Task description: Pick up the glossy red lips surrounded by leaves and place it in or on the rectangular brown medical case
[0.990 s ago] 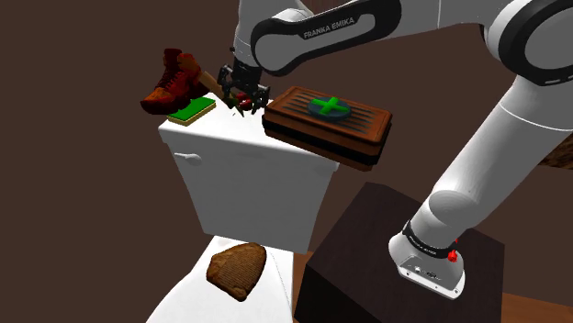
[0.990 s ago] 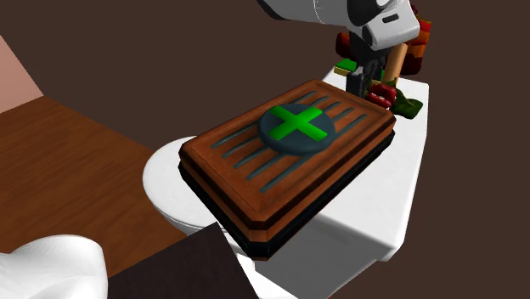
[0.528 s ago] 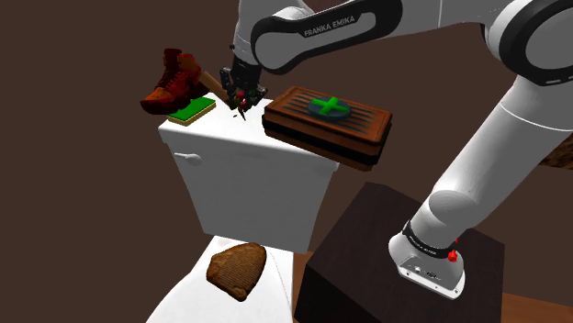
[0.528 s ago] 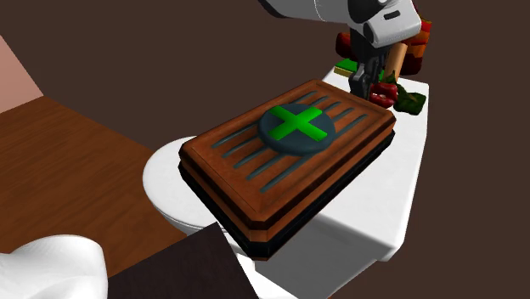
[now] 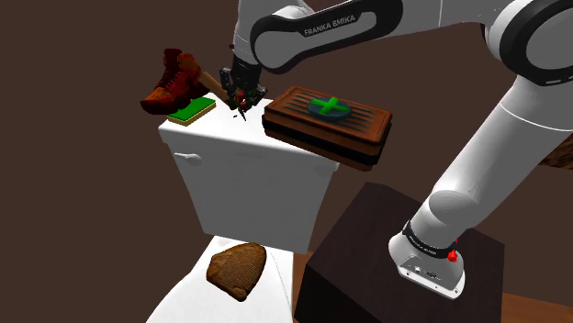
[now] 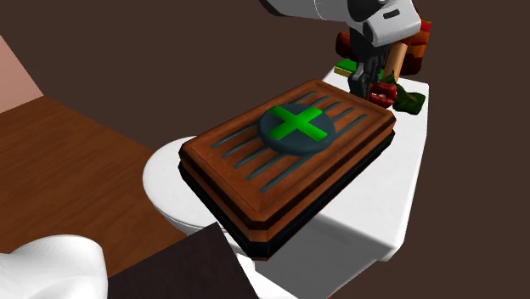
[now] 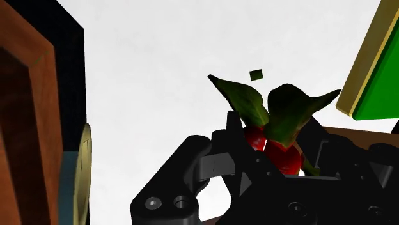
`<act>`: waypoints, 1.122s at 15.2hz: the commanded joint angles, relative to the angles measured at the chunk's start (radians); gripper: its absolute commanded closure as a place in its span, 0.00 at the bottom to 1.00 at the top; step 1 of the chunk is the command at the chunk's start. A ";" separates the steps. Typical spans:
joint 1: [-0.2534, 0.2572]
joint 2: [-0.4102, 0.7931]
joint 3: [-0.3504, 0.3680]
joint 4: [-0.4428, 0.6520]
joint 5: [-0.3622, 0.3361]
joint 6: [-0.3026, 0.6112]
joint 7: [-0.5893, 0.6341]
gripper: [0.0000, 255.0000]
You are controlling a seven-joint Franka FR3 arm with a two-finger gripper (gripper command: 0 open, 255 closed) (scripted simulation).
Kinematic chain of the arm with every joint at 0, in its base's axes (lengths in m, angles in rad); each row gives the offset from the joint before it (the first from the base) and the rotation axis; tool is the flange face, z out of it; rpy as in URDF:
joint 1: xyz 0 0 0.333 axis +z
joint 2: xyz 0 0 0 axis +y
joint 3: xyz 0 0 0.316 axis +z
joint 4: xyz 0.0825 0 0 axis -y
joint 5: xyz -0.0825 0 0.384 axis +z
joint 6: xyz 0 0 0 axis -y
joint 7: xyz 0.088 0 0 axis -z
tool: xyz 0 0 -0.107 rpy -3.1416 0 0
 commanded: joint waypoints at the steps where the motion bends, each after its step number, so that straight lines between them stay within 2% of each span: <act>1: -0.001 -0.002 -0.001 0.011 0.003 -0.021 -0.001 1.00; 17: -0.001 -0.010 -0.001 0.217 0.016 -0.234 -0.021 1.00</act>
